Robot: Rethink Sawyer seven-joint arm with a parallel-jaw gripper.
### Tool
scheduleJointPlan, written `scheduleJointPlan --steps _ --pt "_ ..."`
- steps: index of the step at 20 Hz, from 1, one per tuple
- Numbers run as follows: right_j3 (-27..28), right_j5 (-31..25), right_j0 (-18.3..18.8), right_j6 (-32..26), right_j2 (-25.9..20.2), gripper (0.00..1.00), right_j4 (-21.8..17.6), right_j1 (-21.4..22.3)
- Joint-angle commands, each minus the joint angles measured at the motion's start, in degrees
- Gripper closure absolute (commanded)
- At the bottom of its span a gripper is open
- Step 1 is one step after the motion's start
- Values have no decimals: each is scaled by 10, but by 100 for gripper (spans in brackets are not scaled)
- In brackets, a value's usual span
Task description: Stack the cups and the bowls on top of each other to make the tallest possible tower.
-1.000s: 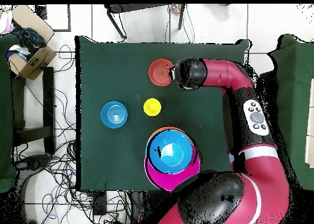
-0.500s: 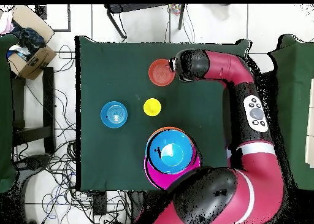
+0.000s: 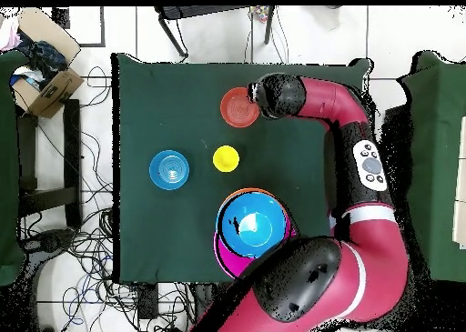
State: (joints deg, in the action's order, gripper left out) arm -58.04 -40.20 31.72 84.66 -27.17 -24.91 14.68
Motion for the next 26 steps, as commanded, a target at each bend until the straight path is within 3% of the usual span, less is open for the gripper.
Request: scheduleJointPlan --steps 1,11,26 --pt "-36 20 -17 98 31 0 12 -7" --pt "-50 -15 -16 67 37 0 39 5" --pt "-20 -75 -30 22 41 0 50 -22"
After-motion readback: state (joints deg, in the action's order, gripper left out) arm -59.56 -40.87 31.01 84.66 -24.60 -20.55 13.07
